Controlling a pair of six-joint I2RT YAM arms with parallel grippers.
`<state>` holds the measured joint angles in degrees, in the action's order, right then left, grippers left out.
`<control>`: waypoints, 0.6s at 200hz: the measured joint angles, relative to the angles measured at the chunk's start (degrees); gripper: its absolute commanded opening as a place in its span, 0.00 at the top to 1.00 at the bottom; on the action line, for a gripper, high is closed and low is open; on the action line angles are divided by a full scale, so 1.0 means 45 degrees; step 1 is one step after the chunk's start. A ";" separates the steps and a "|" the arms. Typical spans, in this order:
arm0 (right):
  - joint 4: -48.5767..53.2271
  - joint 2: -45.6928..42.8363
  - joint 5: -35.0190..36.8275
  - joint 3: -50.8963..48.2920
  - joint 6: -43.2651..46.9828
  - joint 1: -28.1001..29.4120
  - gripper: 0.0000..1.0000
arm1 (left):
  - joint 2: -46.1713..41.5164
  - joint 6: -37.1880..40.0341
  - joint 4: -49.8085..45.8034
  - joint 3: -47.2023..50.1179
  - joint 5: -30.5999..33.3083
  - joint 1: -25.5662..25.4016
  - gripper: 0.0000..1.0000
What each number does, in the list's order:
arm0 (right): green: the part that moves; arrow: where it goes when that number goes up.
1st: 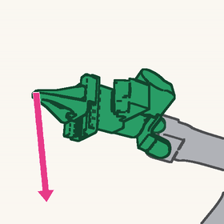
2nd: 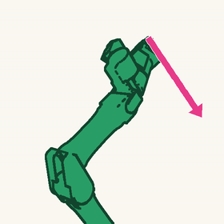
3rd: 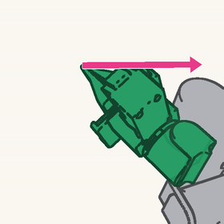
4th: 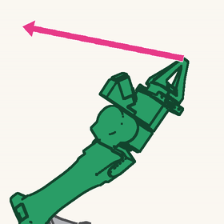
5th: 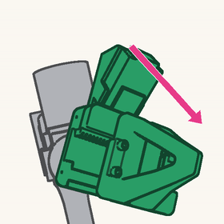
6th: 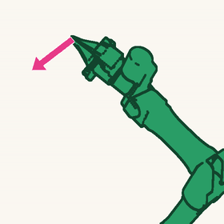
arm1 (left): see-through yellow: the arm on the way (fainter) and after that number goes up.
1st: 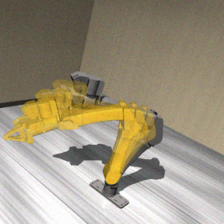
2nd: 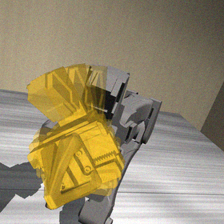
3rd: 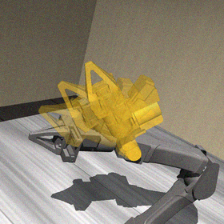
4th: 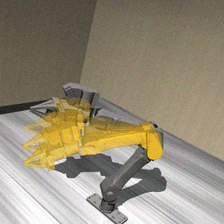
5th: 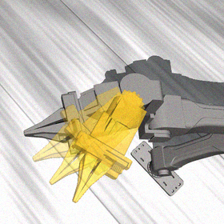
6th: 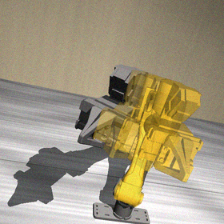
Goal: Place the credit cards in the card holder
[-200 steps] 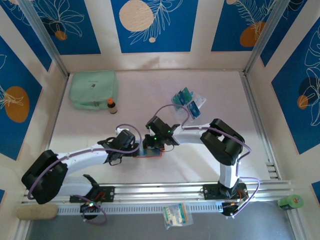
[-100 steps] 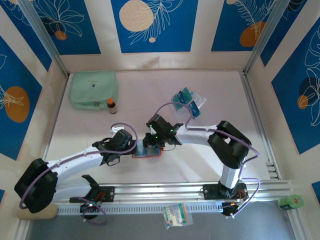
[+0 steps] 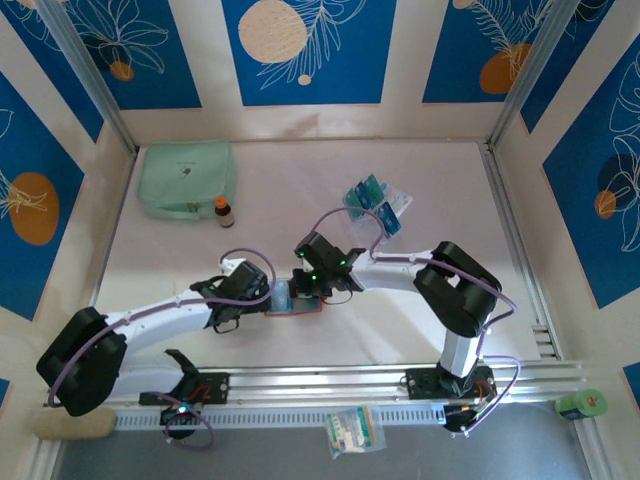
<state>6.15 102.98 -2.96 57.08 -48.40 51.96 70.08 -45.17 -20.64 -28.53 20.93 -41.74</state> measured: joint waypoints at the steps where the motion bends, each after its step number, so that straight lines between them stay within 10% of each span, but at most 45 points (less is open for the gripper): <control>1: 0.0000 0.0005 0.0000 0.0000 0.0000 0.0000 0.94 | 0.0010 0.0000 0.0000 0.0000 0.0010 0.0005 0.00; 120: 0.0826 0.0962 0.0029 0.0981 0.0141 0.0151 0.95 | 0.0588 -0.0053 0.0097 0.0053 0.0044 0.0083 0.00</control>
<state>9.87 107.31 -2.83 61.49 -47.77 52.64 72.73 -45.41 -20.21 -28.29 21.12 -41.36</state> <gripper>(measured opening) 0.061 0.997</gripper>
